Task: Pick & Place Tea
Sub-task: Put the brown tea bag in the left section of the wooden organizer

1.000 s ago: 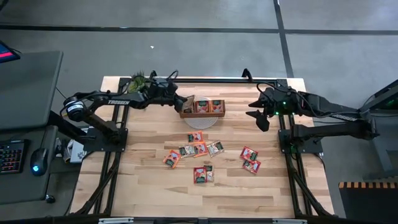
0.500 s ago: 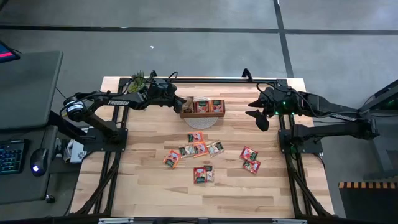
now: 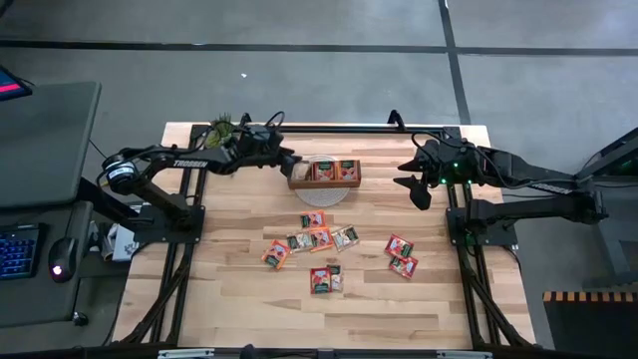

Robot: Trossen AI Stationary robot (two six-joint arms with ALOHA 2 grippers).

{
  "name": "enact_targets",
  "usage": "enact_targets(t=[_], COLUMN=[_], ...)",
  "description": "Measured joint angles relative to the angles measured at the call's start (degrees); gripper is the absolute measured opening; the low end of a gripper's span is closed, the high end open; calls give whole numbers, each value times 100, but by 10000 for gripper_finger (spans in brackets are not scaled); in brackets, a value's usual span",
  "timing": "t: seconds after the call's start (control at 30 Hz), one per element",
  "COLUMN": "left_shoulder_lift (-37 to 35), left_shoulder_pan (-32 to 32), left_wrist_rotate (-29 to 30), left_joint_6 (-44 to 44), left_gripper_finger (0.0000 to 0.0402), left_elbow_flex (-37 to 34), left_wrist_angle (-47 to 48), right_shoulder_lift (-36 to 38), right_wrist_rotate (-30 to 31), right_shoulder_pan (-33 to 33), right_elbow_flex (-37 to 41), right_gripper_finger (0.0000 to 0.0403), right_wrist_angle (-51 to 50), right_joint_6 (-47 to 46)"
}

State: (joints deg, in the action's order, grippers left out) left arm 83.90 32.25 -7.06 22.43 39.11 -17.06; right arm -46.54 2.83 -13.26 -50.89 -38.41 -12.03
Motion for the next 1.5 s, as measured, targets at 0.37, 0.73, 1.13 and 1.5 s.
enact_targets(t=[0.37,0.73,1.13,1.5], left_shoulder_lift=[0,-17,-17,179], left_shoulder_pan=[0,-102,-1517,-3218], left_wrist_rotate=[544,-1423,-1419,375], left_joint_6=[-310,187,261,119], left_gripper_finger=[218,218,217,217], left_elbow_flex=[579,830,831,834], left_wrist_angle=[79,825,1275,883], right_shoulder_lift=[-114,-1549,-3298,-4152], right_wrist_rotate=[-260,-944,-1902,-1786], right_shoulder_pan=[0,55,92,572], right_elbow_flex=[0,9,9,7], right_gripper_finger=[189,189,189,189], right_wrist_angle=[21,298,971,1444], right_joint_6=[39,854,602,114])
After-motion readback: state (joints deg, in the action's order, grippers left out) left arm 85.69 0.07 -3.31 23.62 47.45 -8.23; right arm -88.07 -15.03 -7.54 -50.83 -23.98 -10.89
